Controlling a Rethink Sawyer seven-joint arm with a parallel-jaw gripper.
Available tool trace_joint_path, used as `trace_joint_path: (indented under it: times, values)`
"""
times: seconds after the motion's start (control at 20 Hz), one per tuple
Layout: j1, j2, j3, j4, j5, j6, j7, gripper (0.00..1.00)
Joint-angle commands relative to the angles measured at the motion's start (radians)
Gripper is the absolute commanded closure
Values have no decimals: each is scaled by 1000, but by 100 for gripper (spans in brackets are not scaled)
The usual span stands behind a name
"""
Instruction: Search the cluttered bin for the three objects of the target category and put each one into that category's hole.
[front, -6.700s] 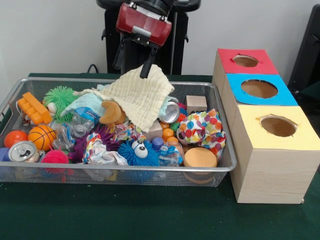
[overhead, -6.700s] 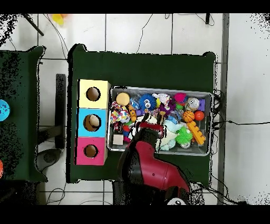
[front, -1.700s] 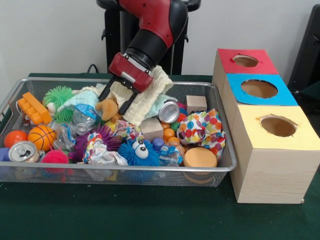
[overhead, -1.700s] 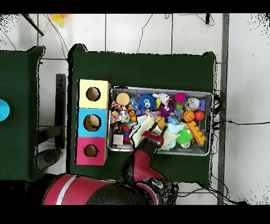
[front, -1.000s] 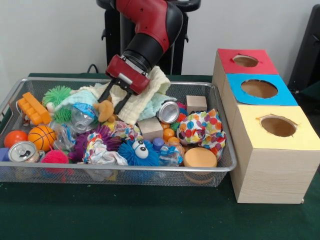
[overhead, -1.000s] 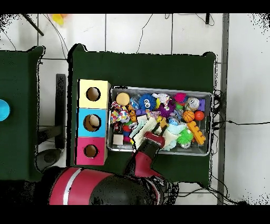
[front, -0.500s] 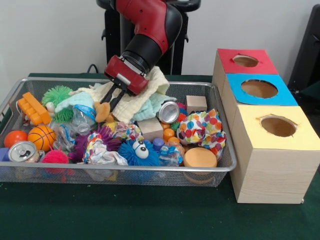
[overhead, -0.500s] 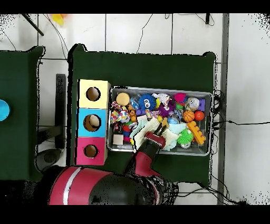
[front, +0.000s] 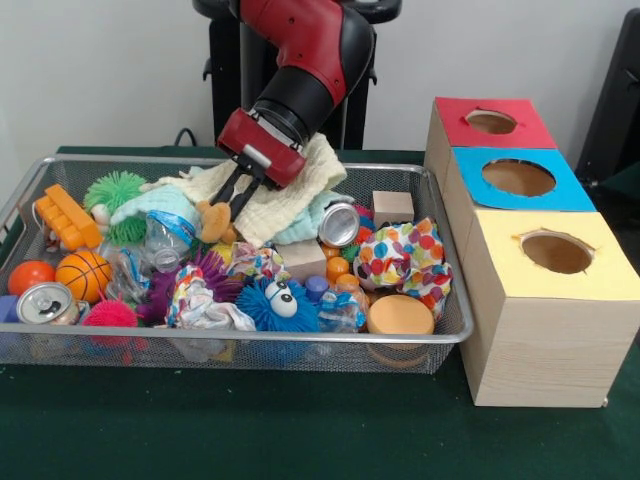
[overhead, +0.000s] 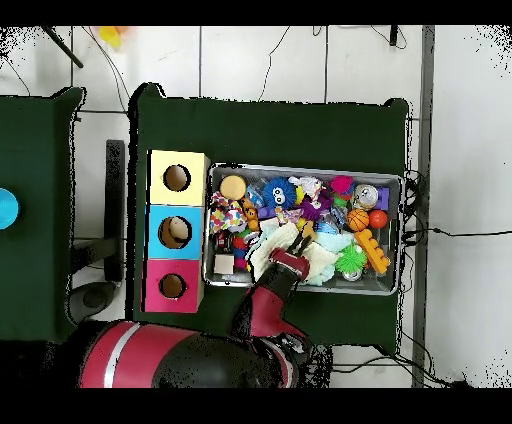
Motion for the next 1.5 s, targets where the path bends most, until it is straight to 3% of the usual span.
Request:
trace_joint_path:
  times: [0.05,0.45,0.7,1.15,1.5]
  values:
    - [34,-96,86,21,71,146,189,100]
    - [150,-265,75,96,171,310,151,100]
    - [223,-347,29,109,218,426,115,100]
    - [316,-442,-92,86,222,609,56,100]
    - [354,-485,-175,61,166,693,41,100]
